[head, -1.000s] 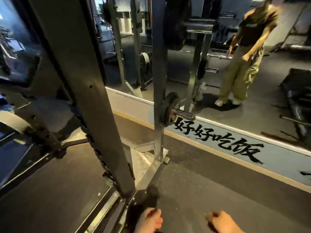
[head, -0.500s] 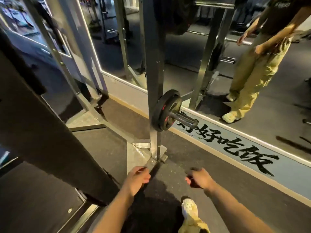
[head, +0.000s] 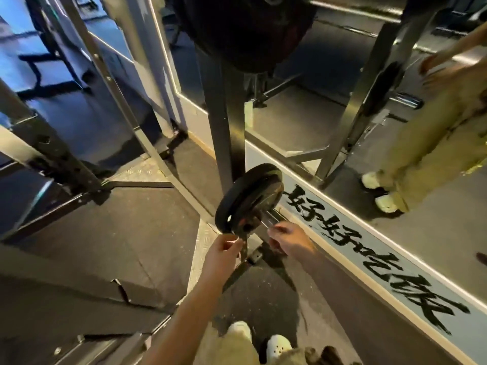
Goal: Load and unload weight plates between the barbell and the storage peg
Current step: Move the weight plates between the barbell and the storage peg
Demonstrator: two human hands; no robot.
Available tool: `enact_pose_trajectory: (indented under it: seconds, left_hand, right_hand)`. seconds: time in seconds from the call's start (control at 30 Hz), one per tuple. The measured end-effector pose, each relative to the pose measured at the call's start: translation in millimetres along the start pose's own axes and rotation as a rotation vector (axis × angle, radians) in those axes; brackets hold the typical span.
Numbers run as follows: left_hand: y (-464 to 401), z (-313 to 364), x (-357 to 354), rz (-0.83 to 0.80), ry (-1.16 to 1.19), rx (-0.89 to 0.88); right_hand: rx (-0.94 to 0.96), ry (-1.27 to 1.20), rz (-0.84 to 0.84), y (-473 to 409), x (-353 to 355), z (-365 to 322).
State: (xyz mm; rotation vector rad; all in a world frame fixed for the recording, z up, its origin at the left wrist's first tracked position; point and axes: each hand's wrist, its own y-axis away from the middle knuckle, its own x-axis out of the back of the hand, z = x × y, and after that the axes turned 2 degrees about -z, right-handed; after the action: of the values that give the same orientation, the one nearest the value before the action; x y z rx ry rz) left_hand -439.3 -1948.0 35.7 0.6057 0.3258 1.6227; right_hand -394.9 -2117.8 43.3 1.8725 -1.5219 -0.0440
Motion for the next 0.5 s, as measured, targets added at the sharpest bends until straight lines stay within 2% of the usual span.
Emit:
enact_pose_trajectory:
  seconds: [0.1, 0.27, 0.4, 0.5]
  left_hand:
    - [-22, 18, -2, 0.059, -0.051, -0.062]
    - [-42, 33, -12, 0.070, -0.330, -0.213]
    - [-45, 20, -20, 0.034, -0.478, -0.281]
    - [-46, 18, -22, 0.049, -0.526, -0.285]
  right_hand:
    - [0.073, 0.087, 0.014, -15, 9, -20]
    - [0.205, 0.352, 0.211, -42, 22, -40]
    - [0.300, 0.626, 0.172, -62, 31, -49]
    - [0.314, 0.703, 0.152, -67, 24, -50]
